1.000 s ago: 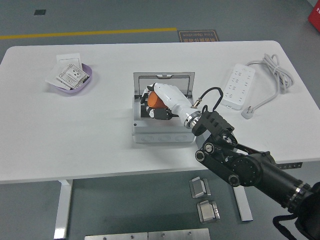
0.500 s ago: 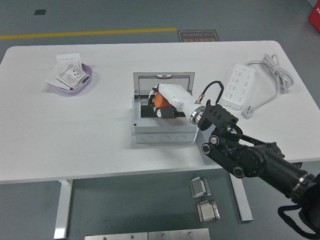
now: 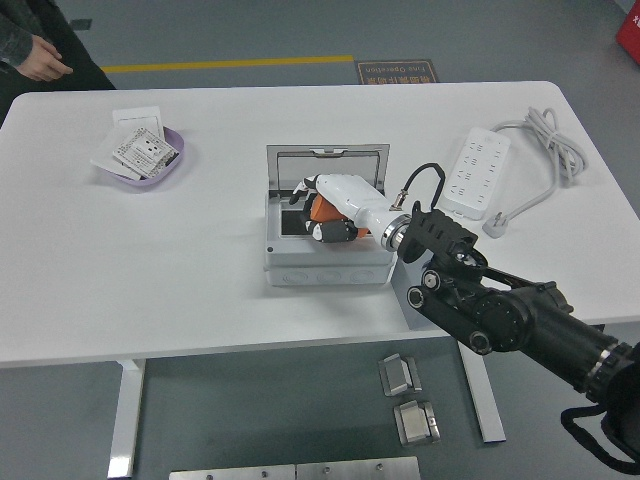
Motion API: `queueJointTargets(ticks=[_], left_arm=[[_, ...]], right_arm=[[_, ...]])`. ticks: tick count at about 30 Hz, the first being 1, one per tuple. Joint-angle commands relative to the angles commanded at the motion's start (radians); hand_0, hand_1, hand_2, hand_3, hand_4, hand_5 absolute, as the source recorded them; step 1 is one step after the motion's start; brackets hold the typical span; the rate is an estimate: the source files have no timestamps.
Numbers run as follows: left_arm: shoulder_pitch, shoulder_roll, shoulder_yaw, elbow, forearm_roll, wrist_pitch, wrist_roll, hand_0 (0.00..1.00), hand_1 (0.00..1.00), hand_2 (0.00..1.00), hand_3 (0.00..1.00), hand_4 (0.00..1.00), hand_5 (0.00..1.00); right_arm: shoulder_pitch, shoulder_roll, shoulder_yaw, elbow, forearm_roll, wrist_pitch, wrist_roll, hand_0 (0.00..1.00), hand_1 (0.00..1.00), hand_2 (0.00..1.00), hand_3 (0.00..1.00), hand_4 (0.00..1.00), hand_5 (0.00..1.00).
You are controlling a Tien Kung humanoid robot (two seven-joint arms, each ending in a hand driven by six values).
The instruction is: Pick up the cylinder from the cube,place it in the box,flap close box
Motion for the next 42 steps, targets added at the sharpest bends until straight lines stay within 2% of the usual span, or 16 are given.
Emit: queueJointTargets(ticks=[4, 5, 10, 11, 16, 17, 40, 41, 42], left_arm=[[-0.002, -0.001, 0.004, 0.0, 0.0, -0.002, -0.003, 0.637, 0.618, 0.57, 0.596, 0.667, 0.273], [-0.002, -0.001, 0.005, 0.0, 0.001, -0.002, -0.003, 0.637, 0.617, 0.57, 0.596, 0.667, 0.273], [-0.002, -0.001, 0.005, 0.0, 0.006, -0.003, -0.002, 0.637, 0.617, 0.57, 0.596, 0.667, 0.273], [-0.003, -0.001, 0.005, 0.0, 0.006, -0.004, -0.002, 0.637, 0.617, 0.57, 0.596, 0.667, 0.272], [-0.005, -0.001, 0.01, 0.0, 0.006, -0.006, -0.003, 0.637, 0.617, 0.57, 0.596, 0.667, 0.272], [-0.006, -0.001, 0.011, 0.0, 0.006, -0.006, -0.003, 0.637, 0.617, 0.569, 0.596, 0.666, 0.271], [-0.006, -0.003, 0.024, 0.0, 0.006, -0.016, 0.0, 0.636, 0.617, 0.57, 0.597, 0.662, 0.264], [-0.005, -0.003, 0.024, 0.0, 0.006, -0.016, 0.0, 0.636, 0.617, 0.569, 0.597, 0.661, 0.262], [-0.005, -0.003, 0.024, 0.0, 0.006, -0.016, 0.0, 0.636, 0.617, 0.569, 0.597, 0.661, 0.262]], right_arm=[[0.0, -0.004, 0.003, 0.001, -0.01, 0.001, 0.006, 0.139, 0.362, 0.574, 0.66, 0.704, 0.146], [0.0, -0.005, 0.003, 0.001, -0.012, 0.002, 0.006, 0.156, 0.356, 0.559, 0.685, 0.891, 0.298], [-0.004, -0.008, 0.004, 0.001, -0.016, 0.002, 0.009, 0.156, 0.356, 0.559, 0.685, 0.891, 0.298], [-0.004, -0.008, 0.004, 0.0, -0.017, 0.002, 0.01, 0.181, 0.361, 0.557, 0.706, 0.924, 0.285], [-0.005, -0.012, 0.007, -0.003, -0.024, 0.003, 0.014, 0.181, 0.361, 0.557, 0.706, 0.924, 0.285], [-0.005, -0.014, 0.007, -0.003, -0.026, 0.004, 0.015, 0.205, 0.385, 0.561, 0.71, 0.945, 0.286], [0.004, -0.036, 0.025, -0.009, -0.051, 0.025, 0.024, 0.215, 0.374, 0.547, 0.706, 0.969, 0.295], [0.003, -0.037, 0.026, -0.009, -0.051, 0.025, 0.024, 0.313, 0.453, 0.567, 0.706, 0.973, 0.303], [0.002, -0.036, 0.026, -0.009, -0.051, 0.025, 0.024, 0.313, 0.453, 0.567, 0.706, 0.973, 0.303]])
